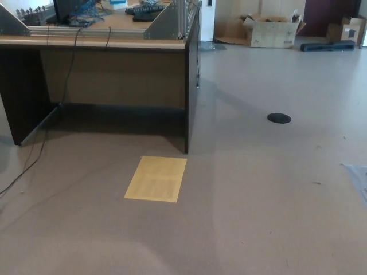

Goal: The robot extends its left hand to pick up an emotional support dumpling from the palm of a person and brings its hand down by its side. Then it extends its arm again to hand the dumpling back to the person.

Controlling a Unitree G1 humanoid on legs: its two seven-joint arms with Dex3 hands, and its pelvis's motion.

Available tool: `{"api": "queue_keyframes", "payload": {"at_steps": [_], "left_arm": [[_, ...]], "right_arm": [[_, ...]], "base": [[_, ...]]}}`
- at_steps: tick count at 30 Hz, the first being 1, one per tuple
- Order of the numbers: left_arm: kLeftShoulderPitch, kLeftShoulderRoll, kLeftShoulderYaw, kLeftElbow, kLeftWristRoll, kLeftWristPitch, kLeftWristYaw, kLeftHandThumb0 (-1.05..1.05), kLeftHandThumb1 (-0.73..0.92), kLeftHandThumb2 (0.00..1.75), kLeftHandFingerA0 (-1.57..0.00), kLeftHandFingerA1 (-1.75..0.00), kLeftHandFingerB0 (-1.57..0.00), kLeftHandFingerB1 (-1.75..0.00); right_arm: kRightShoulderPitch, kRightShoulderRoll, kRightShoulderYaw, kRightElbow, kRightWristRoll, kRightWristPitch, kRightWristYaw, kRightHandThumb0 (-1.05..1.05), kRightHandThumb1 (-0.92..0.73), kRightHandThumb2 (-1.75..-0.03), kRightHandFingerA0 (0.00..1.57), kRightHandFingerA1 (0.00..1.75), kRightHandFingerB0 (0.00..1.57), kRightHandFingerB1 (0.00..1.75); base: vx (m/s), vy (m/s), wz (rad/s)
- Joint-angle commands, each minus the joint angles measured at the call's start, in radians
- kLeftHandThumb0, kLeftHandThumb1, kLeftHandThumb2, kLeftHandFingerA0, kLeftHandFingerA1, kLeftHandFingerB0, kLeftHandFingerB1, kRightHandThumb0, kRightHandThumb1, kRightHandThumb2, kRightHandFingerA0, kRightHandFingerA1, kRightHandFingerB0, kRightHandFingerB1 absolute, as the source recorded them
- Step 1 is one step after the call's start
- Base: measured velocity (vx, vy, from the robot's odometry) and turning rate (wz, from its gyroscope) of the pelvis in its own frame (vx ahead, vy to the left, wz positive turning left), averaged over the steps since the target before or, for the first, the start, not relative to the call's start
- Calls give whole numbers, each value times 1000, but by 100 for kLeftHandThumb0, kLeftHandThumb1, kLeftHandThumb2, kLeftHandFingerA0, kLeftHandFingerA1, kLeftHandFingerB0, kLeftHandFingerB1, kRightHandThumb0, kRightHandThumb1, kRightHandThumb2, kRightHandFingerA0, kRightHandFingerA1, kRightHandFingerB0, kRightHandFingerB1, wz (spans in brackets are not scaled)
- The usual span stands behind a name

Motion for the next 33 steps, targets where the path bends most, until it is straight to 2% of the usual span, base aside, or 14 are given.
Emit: {"api": "queue_keyframes", "payload": {"at_steps": [1,10,14,24,25,27,28,32,33], "left_arm": [[4,29,-19,33,-26,-94,-21,-7,84,72,-79,-145,-79,-89],[0,39,-39,38,-51,-115,-24,-5,85,76,-79,-142,-80,-92],[0,39,-43,30,-59,-108,-9,-7,85,71,-76,-148,-80,-91],[7,36,-42,29,-98,-104,-21,-7,87,73,-79,-142,-81,-87],[-1,43,-43,-20,-106,-91,-8,-5,85,72,-80,-144,-79,-94],[-11,52,-43,-100,-120,-70,14,-5,85,72,-80,-144,-79,-94],[-57,79,-44,-165,-142,-51,14,-6,85,68,-77,-150,-82,-84],[-148,126,-64,-334,-171,14,70,-5,86,71,-75,-147,-82,-90],[-197,147,-85,-390,-174,30,81,-7,84,65,-77,-147,-81,-91]], "right_arm": [[12,-8,-8,6,13,-5,-17,-27,-57,-57,84,52,74,48],[0,-8,-6,5,11,1,-26,-27,-56,-57,85,52,76,48],[-2,-8,-8,0,16,14,-18,-28,-56,-58,84,52,75,48],[-9,-16,-7,2,18,-1,-6,-27,-56,-58,84,53,75,49],[-10,-17,-4,0,15,6,-4,-27,-57,-58,84,55,75,48],[-13,-18,0,-2,11,15,-2,-27,-57,-58,84,55,75,48],[-16,-15,-5,-3,16,18,-3,-26,-56,-58,86,55,75,48],[-26,-17,-7,3,17,12,-6,-26,-55,-57,87,55,76,49],[-26,-15,-5,0,15,16,-6,-25,-56,-57,85,52,76,48]], "base": [[0,0,0],[0,0,0],[0,0,0],[0,0,0],[0,0,0],[0,0,0],[0,0,0],[0,0,2],[0,0,0]]}}
